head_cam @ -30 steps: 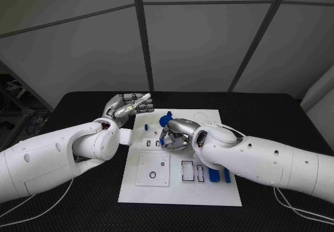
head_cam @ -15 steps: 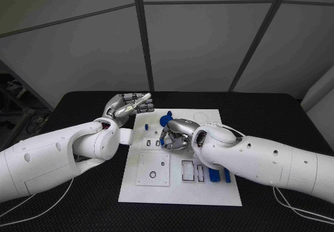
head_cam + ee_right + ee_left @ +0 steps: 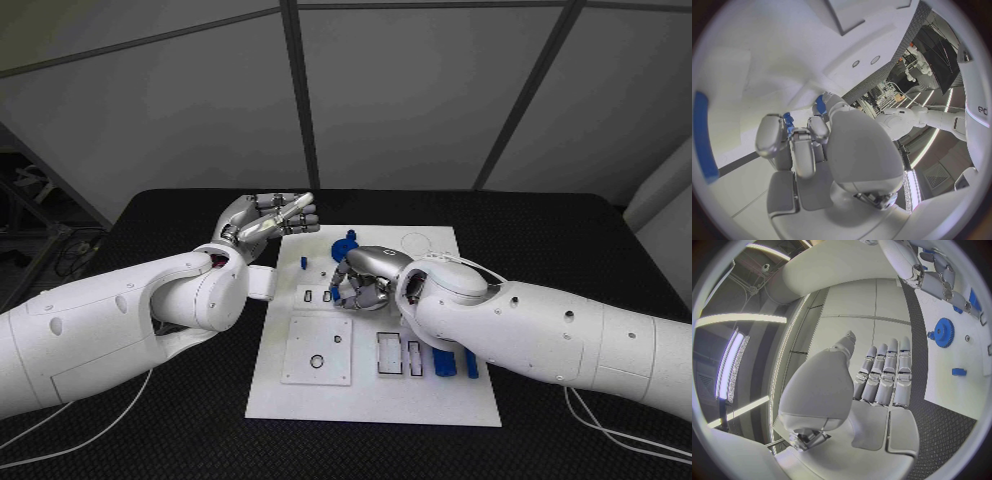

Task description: Assemble the parts on the task board

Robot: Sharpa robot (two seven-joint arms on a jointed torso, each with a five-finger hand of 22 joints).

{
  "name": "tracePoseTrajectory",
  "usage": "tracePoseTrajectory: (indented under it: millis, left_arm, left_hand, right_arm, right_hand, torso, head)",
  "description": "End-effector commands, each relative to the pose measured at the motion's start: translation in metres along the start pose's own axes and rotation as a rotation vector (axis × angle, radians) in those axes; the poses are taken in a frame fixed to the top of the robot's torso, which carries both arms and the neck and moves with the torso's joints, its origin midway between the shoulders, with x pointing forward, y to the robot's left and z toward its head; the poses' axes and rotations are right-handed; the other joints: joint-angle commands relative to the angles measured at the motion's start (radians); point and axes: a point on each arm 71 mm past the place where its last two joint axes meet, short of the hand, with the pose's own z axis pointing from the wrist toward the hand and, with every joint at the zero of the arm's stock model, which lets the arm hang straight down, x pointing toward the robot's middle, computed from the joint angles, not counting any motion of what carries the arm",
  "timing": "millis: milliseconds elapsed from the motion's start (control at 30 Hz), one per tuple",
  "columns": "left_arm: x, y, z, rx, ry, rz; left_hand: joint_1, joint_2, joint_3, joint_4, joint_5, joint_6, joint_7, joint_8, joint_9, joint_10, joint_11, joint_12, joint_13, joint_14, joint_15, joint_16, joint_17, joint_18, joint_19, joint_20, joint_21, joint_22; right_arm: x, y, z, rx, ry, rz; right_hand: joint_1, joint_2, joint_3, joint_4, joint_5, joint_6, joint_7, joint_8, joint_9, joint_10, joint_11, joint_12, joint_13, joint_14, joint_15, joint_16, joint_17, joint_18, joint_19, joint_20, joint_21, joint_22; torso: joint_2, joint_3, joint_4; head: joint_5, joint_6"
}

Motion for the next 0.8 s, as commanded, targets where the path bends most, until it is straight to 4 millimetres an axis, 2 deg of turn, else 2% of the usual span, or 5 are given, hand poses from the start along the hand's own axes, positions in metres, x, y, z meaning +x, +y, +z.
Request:
tracePoseTrajectory:
  millis: [33, 300, 800]
  left_arm:
    - [0.0017, -0.0015, 0.0003, 0.009, 0.017, 0.001]
    - [0.0018, -0.0014, 0.0003, 0.008, 0.019, 0.004]
    - [0.0021, -0.0012, 0.0006, 0.006, 0.024, 0.006]
  left_hand:
    - [-0.002, 0.005, 0.001, -0.005, -0.003, 0.005, 0.000, -0.004, -0.001, 0.005, 0.000, -0.006, 0.000, -0.001, 0.004, -0.005, -0.001, -0.020, -0.005, 0.006, -0.006, -0.001]
    - [-0.003, 0.006, 0.001, -0.005, -0.003, 0.005, 0.000, -0.004, -0.001, 0.005, 0.000, -0.006, 0.000, -0.001, 0.004, -0.005, -0.001, -0.020, -0.005, 0.006, -0.006, -0.001]
    - [0.001, 0.010, 0.003, -0.009, -0.003, 0.006, 0.000, -0.006, -0.001, 0.005, 0.000, -0.008, 0.000, 0.000, 0.005, -0.008, -0.002, -0.020, -0.006, 0.006, -0.007, -0.002]
  right_arm:
    - [0.0050, -0.0026, -0.0003, 0.020, 0.034, -0.013]
    - [0.0050, -0.0023, -0.0002, 0.023, 0.034, -0.017]
    - [0.0041, -0.0006, -0.0001, 0.016, 0.019, -0.015]
  right_hand:
    - [-0.011, -0.003, 0.007, -0.001, 0.004, -0.011, 0.001, -0.008, -0.002, -0.011, 0.001, -0.006, -0.003, 0.103, 0.006, 0.002, 0.258, -0.009, -0.008, 0.000, -0.006, -0.002]
    - [-0.018, -0.026, 0.015, -0.011, -0.004, -0.066, 0.018, -0.036, -0.005, -0.038, 0.017, -0.023, -0.022, 0.103, 0.019, 0.003, 0.260, -0.008, -0.015, 0.011, -0.012, -0.010]
    - [-0.041, -0.044, 0.009, -0.009, -0.016, -0.097, 0.025, -0.045, -0.003, -0.054, 0.025, -0.028, -0.031, 0.104, 0.027, 0.004, 0.262, -0.006, -0.021, 0.020, -0.017, -0.017]
  torso:
    - [0.000, 0.0004, -0.0009]
    - [0.000, 0.0006, -0.0006]
    - [0.000, 0.0005, -0.0014]
  head:
    - [0.000, 0.000]
    - [-0.002, 0.000]
    - [-0.001, -0.002]
